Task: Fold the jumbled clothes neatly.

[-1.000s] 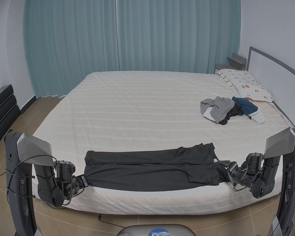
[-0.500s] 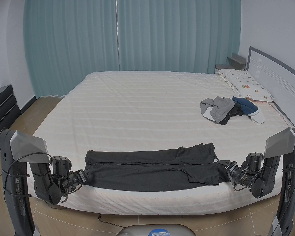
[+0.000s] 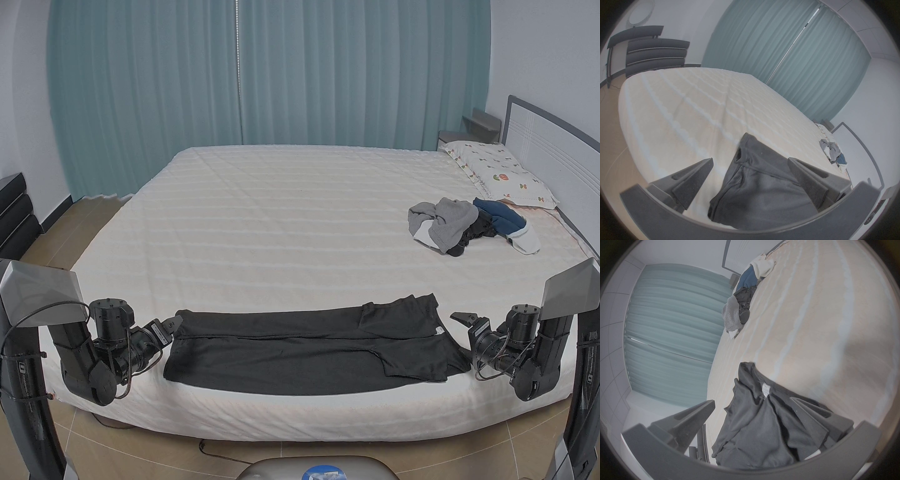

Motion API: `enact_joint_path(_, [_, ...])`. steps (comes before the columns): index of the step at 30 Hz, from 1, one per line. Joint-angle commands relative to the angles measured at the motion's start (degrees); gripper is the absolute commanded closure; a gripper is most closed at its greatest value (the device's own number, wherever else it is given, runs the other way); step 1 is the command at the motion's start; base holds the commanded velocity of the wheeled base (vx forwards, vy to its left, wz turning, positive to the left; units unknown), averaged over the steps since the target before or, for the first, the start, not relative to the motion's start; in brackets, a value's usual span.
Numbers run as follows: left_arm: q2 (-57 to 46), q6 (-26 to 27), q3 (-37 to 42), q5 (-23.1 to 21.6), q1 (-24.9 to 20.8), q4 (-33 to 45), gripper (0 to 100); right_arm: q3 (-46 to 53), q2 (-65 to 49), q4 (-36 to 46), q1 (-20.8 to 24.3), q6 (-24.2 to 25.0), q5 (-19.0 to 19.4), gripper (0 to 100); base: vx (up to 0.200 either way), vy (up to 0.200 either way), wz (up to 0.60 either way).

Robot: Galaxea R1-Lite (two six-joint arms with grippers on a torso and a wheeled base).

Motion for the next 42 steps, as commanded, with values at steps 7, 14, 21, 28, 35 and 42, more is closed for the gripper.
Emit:
enact_joint_path(7, [1.1,0.0,-2.9,-5.8,1.5,1.8,0,0.5,0.1,-0.4,0.4,-1.4,0.0,0,0.086,0.0,0.0])
enact_joint_path(14, [1.3,5.3,-7.1,-10.7,2.5,13.1,0,0.6,0.3,-0.4,0.5,-2.5,0.0,0,0.0,0.0,0.0])
enact_joint_path(21, [4.6,8.9,-10.9,-10.4,2.7,15.4,0,0.7,0.6,-0.4,0.6,-2.6,-0.1,0,0.0,0.0,0.0])
enact_joint_path(28, [7.6,12.5,-11.6,-10.0,2.3,15.2,0,0.9,0.6,-0.5,0.7,-2.6,-0.2,0,0.0,0.0,0.0])
enact_joint_path(35, [8.1,13.8,-10.5,-10.0,1.3,14.1,0,0.9,0.7,-0.5,0.8,-2.7,-0.2,0,0.0,0.0,0.0])
enact_joint_path(42, [8.0,13.9,-6.4,-9.6,-1.4,8.1,0,0.9,0.7,-0.5,1.0,-3.2,-0.1,0,0.0,0.0,0.0])
